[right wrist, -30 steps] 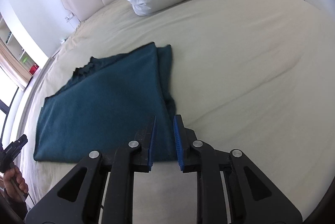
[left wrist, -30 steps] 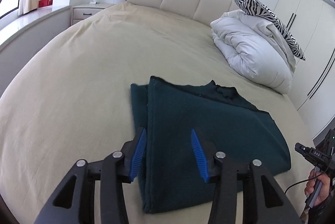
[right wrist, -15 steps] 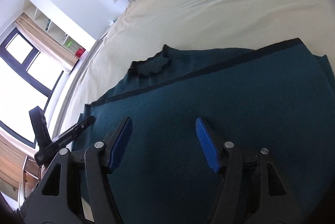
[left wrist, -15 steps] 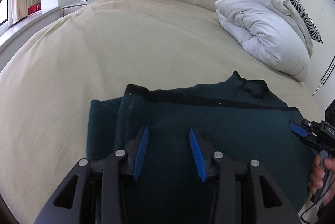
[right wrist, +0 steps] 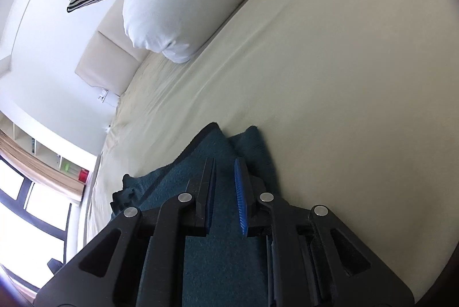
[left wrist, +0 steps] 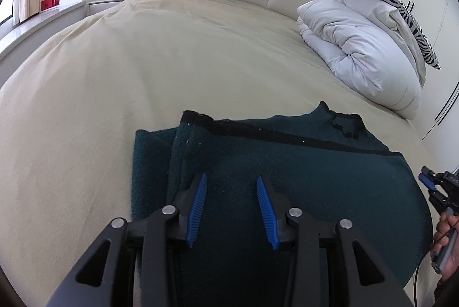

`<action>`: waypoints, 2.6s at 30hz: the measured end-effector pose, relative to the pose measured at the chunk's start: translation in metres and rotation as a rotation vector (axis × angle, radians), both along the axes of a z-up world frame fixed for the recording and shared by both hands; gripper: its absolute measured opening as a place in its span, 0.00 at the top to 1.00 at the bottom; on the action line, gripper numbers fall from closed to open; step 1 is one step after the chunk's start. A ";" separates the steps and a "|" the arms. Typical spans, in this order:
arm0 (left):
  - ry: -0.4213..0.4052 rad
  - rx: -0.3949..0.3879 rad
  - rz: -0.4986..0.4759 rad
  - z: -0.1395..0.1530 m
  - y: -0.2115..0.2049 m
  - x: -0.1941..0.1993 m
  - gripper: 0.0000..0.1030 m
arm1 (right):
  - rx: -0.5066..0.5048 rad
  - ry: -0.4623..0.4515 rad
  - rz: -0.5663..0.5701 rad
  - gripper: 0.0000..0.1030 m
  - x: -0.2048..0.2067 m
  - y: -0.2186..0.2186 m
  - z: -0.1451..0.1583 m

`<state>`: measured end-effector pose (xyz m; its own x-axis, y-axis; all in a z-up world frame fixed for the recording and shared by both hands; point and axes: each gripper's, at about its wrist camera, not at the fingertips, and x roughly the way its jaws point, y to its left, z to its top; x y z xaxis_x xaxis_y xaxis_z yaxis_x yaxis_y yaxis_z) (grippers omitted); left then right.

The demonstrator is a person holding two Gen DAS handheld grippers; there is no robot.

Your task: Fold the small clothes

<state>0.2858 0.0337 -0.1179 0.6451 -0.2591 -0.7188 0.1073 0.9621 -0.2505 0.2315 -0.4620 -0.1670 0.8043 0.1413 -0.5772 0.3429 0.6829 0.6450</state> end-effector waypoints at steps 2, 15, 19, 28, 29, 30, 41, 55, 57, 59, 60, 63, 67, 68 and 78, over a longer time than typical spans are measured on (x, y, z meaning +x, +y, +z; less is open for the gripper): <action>-0.011 0.023 0.009 0.014 -0.008 -0.019 0.60 | -0.032 -0.024 0.073 0.81 -0.006 0.023 0.021; 0.028 0.077 -0.107 -0.005 -0.044 -0.095 0.50 | 0.152 0.037 0.611 0.74 -0.045 0.184 -0.019; 0.021 0.064 -0.106 -0.007 -0.042 -0.097 0.50 | 0.122 0.025 0.362 0.74 -0.065 0.104 -0.016; 0.021 0.062 -0.106 -0.008 -0.042 -0.097 0.50 | -0.019 -0.010 0.167 0.56 -0.109 0.063 0.036; 0.022 0.060 -0.106 -0.008 -0.042 -0.097 0.50 | -0.041 -0.018 0.215 0.54 -0.109 0.088 0.045; 0.022 0.058 -0.107 -0.009 -0.042 -0.097 0.50 | -0.050 -0.029 0.283 0.52 -0.100 0.108 0.049; 0.021 0.030 -0.116 -0.012 -0.036 -0.094 0.50 | -0.015 0.042 0.580 0.51 -0.029 0.216 0.016; 0.031 -0.027 -0.121 -0.007 -0.025 -0.098 0.50 | 0.025 0.016 0.152 0.56 -0.082 0.064 0.004; 0.046 -0.095 -0.103 -0.002 -0.012 -0.104 0.49 | -0.043 0.021 0.103 0.49 -0.099 0.059 0.015; 0.039 -0.137 -0.047 0.006 0.007 -0.114 0.49 | -0.134 -0.001 0.089 0.40 -0.117 0.064 0.031; 0.028 -0.151 -0.019 0.010 0.017 -0.120 0.49 | -0.174 -0.015 0.087 0.32 -0.125 0.067 0.039; 0.010 -0.202 0.063 0.019 0.050 -0.132 0.44 | -0.280 -0.104 0.091 0.18 -0.149 0.081 0.066; 0.082 -0.290 0.107 0.011 0.079 -0.123 0.38 | -0.369 -0.161 0.137 0.06 -0.143 0.120 0.091; 0.095 -0.323 0.106 0.009 0.082 -0.120 0.38 | -0.375 -0.176 0.169 0.05 -0.138 0.129 0.095; 0.219 -0.501 0.037 -0.010 0.087 -0.068 0.34 | -0.155 -0.161 0.490 0.04 -0.097 0.178 0.090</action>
